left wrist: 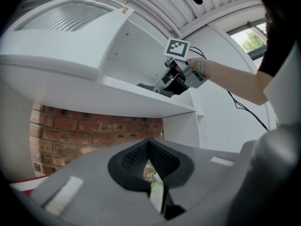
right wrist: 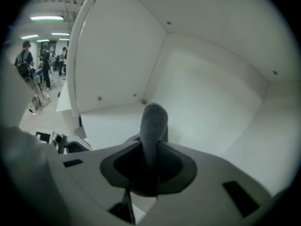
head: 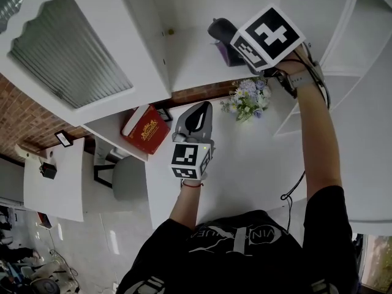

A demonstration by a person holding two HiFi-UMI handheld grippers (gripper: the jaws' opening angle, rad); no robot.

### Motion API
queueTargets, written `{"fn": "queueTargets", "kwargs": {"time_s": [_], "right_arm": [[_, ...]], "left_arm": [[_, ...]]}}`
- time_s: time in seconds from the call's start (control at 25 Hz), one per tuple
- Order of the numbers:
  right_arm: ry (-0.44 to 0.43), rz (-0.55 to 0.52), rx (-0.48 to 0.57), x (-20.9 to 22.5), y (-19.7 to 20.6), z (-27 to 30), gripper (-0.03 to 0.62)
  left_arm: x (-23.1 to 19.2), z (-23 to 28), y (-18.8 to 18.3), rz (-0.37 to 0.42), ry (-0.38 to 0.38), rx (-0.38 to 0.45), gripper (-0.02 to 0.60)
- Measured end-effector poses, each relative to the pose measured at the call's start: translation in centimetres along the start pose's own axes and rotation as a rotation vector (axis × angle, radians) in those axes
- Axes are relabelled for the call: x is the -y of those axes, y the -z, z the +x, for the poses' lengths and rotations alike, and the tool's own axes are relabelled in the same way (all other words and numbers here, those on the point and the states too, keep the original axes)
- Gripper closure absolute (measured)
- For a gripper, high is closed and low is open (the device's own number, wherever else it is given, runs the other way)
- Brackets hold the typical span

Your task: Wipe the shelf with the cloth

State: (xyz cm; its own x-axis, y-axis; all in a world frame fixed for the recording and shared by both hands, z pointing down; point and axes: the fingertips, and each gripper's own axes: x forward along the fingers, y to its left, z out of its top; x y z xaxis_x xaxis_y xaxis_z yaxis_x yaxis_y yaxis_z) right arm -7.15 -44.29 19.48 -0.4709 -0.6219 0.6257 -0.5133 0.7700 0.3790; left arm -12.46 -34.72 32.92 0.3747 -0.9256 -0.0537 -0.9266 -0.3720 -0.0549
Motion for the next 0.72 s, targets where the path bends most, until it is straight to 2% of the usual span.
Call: {"fn": "queueTargets", "kwargs": {"time_s": [0.16, 0.32, 0.72], "right_arm": [[-0.162, -0.026, 0.075, -5.2, -3.4, 0.1, 0.503], [-0.251, -0.084, 0.080, -9.2, -5.0, 0.6, 0.503], [-0.304, -0.158, 0.056, -13.3, -5.8, 0.7, 0.503]], "left_arm": [[-1.6, -1.6, -0.1, 0.003, -0.054, 0.002, 0.569], [-2.5, -3.1, -0.6, 0.013, -0.095, 0.010, 0.569], [-4.1, -5.9, -1.3, 0.039, -0.167, 0.019, 0.569]]}}
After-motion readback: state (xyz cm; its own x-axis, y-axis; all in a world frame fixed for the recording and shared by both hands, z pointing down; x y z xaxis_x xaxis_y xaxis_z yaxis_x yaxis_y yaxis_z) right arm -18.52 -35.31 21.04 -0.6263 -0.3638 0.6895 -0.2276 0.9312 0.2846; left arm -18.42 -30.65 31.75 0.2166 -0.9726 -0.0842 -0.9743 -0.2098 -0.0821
